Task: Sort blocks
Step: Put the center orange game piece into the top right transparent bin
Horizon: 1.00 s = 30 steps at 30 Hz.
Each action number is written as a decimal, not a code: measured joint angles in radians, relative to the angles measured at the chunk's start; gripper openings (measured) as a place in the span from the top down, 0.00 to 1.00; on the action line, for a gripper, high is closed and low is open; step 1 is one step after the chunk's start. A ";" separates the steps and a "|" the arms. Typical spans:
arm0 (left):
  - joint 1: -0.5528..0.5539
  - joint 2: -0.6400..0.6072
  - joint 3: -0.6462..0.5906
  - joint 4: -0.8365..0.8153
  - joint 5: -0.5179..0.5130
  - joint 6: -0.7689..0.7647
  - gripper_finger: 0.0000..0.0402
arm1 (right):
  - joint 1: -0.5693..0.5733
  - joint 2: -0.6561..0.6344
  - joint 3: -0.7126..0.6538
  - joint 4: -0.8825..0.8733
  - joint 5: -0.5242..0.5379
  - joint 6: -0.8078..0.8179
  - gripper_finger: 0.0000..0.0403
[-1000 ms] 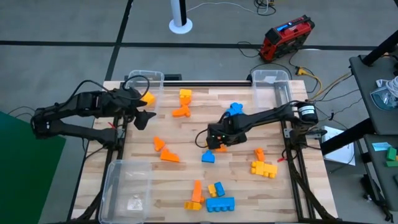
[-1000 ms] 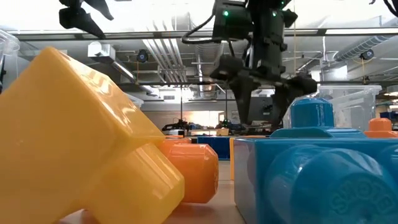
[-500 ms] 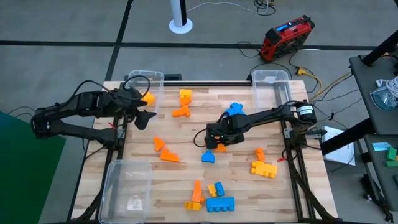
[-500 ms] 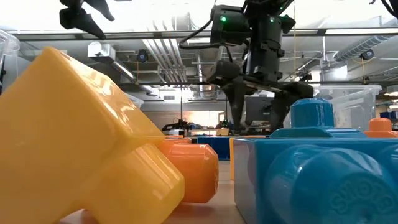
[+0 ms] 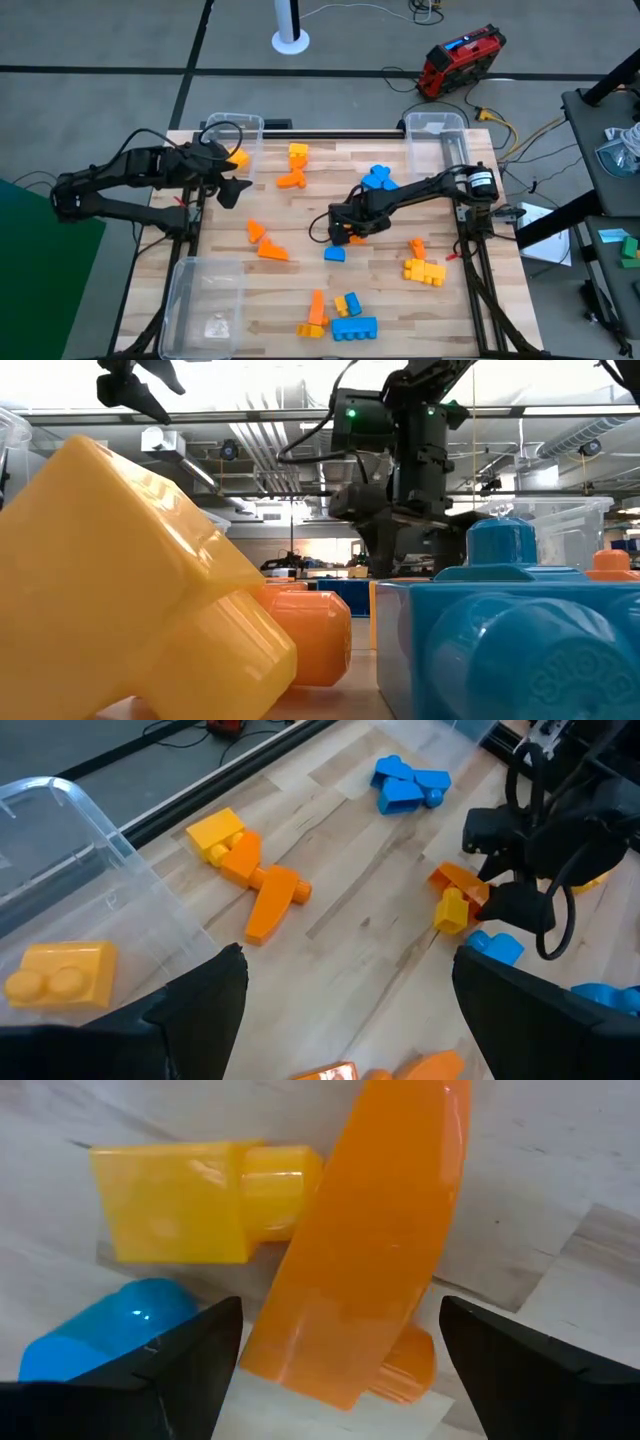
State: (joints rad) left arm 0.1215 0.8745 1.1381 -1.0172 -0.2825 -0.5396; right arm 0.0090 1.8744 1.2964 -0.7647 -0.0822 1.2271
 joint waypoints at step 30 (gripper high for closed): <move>0.000 0.001 0.000 0.001 -0.024 0.008 0.19 | -0.004 -0.121 0.120 -0.257 -0.034 -0.102 0.58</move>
State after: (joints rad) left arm 0.1219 0.8757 1.1381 -1.0165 -0.3068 -0.5320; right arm 0.0052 1.7538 1.4168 -1.0221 -0.1162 1.1253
